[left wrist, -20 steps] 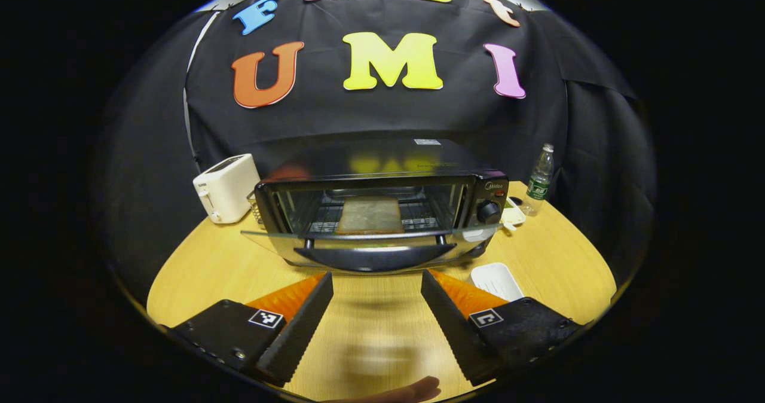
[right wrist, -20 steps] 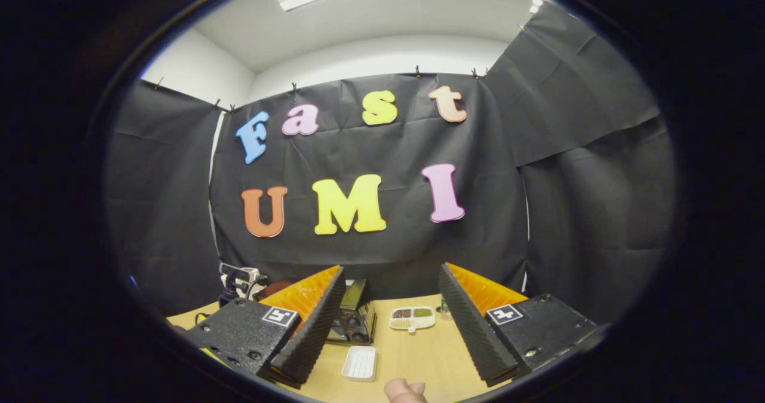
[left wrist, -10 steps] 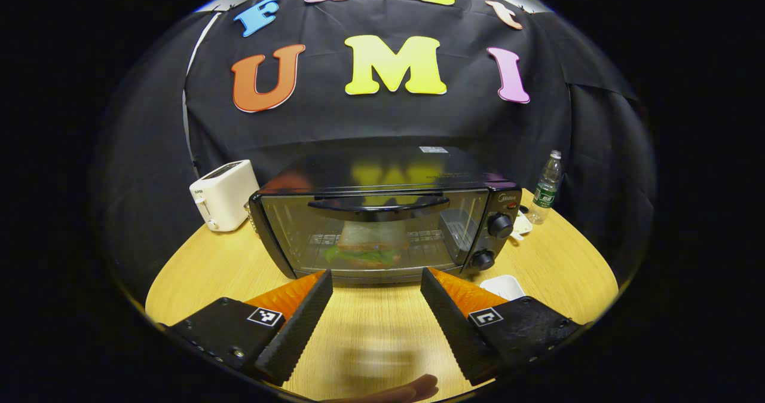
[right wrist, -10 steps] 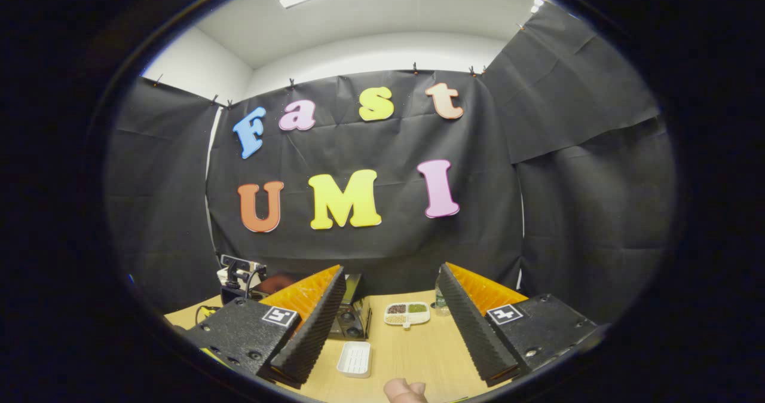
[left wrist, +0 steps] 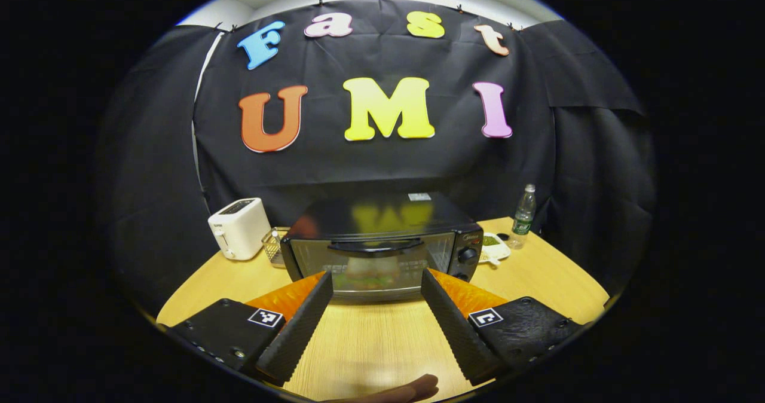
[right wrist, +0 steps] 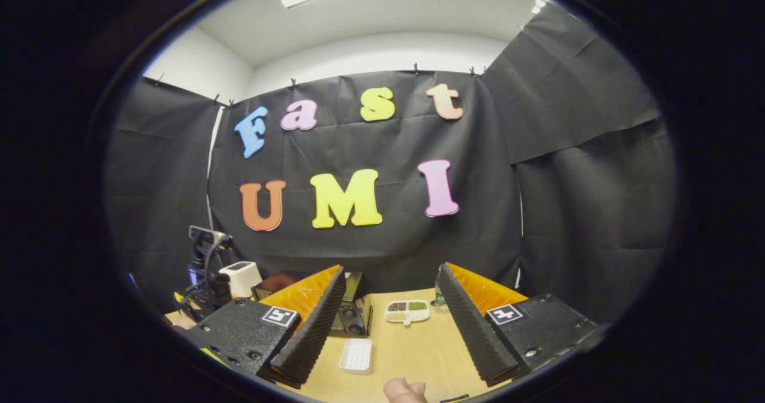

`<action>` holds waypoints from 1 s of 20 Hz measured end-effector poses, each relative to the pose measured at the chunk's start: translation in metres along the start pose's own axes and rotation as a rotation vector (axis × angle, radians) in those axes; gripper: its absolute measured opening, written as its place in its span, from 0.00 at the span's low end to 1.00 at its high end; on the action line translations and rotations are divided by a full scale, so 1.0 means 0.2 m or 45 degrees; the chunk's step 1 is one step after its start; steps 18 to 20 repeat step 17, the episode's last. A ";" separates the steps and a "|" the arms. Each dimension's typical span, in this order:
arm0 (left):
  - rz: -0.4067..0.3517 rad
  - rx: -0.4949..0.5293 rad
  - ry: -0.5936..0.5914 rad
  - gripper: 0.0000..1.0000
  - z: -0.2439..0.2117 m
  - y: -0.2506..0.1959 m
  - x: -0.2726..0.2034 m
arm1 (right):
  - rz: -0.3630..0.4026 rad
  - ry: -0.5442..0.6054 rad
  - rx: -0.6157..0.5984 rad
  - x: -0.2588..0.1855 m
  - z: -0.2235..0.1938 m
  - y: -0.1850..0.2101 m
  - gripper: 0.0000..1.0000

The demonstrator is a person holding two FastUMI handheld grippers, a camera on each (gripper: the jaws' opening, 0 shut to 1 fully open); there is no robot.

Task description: Open the electric oven with the left hand, put the food in, and close the electric oven.

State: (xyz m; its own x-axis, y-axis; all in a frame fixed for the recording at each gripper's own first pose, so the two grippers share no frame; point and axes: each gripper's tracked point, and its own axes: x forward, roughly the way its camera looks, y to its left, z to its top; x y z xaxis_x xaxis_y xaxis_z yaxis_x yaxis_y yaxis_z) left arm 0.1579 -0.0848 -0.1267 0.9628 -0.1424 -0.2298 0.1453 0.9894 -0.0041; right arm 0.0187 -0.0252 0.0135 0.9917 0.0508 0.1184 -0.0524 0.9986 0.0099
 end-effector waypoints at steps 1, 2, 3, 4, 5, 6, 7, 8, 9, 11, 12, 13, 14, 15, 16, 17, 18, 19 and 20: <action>-0.007 0.000 -0.033 0.97 0.05 -0.01 -0.05 | 0.001 0.000 -0.001 0.00 0.00 0.00 1.00; -0.017 0.005 -0.057 0.97 0.10 -0.01 -0.10 | 0.004 0.006 -0.004 -0.01 -0.01 0.00 1.00; -0.019 0.010 -0.080 0.97 0.14 -0.01 -0.15 | 0.010 0.009 -0.006 -0.02 -0.02 0.01 1.00; -0.014 0.014 -0.106 0.97 0.18 0.00 -0.21 | 0.013 0.014 -0.011 -0.03 -0.02 0.02 1.00; -0.009 0.015 -0.130 0.97 0.24 0.00 -0.26 | 0.014 0.015 -0.017 -0.04 -0.02 0.02 1.00; 0.000 0.012 -0.142 0.97 0.26 0.01 -0.31 | 0.012 0.018 -0.023 -0.05 -0.03 0.01 0.89; 0.000 0.006 -0.157 0.97 0.29 0.01 -0.36 | 0.010 0.019 -0.026 -0.05 -0.03 0.02 1.00; 0.002 -0.002 -0.175 0.97 0.32 0.00 -0.41 | 0.008 0.024 -0.026 -0.06 -0.04 0.02 1.00; 0.001 -0.008 -0.194 0.97 0.36 0.00 -0.47 | 0.010 0.029 -0.024 -0.06 -0.05 0.03 1.00; 0.005 -0.021 -0.228 0.97 0.40 0.01 -0.56 | 0.015 0.031 -0.030 -0.07 -0.06 0.05 0.89; 0.016 -0.022 -0.252 0.97 0.42 0.02 -0.60 | 0.013 0.030 -0.032 -0.07 -0.07 0.04 0.89; 0.026 -0.021 -0.269 0.97 0.45 0.04 -0.65 | 0.013 0.029 -0.032 -0.07 -0.07 0.04 0.89; 0.039 -0.022 -0.288 0.97 0.45 0.06 -0.69 | 0.013 0.029 -0.028 -0.07 -0.07 0.05 1.00; 0.049 -0.027 -0.307 0.97 0.46 0.07 -0.72 | 0.013 0.030 -0.024 -0.07 -0.07 0.05 0.89; 0.053 -0.033 -0.320 0.97 0.45 0.08 -0.75 | 0.012 0.032 -0.024 -0.07 -0.08 0.04 1.00; 0.060 -0.042 -0.330 0.97 0.45 0.10 -0.79 | 0.008 0.033 -0.028 -0.06 -0.08 0.04 0.89; 0.060 -0.042 -0.330 0.97 0.45 0.10 -0.79 | 0.008 0.033 -0.028 -0.06 -0.08 0.04 0.89; 0.060 -0.042 -0.330 0.97 0.45 0.10 -0.79 | 0.008 0.033 -0.028 -0.06 -0.08 0.04 0.89; 0.060 -0.042 -0.330 0.97 0.45 0.10 -0.79 | 0.008 0.033 -0.028 -0.06 -0.08 0.04 0.89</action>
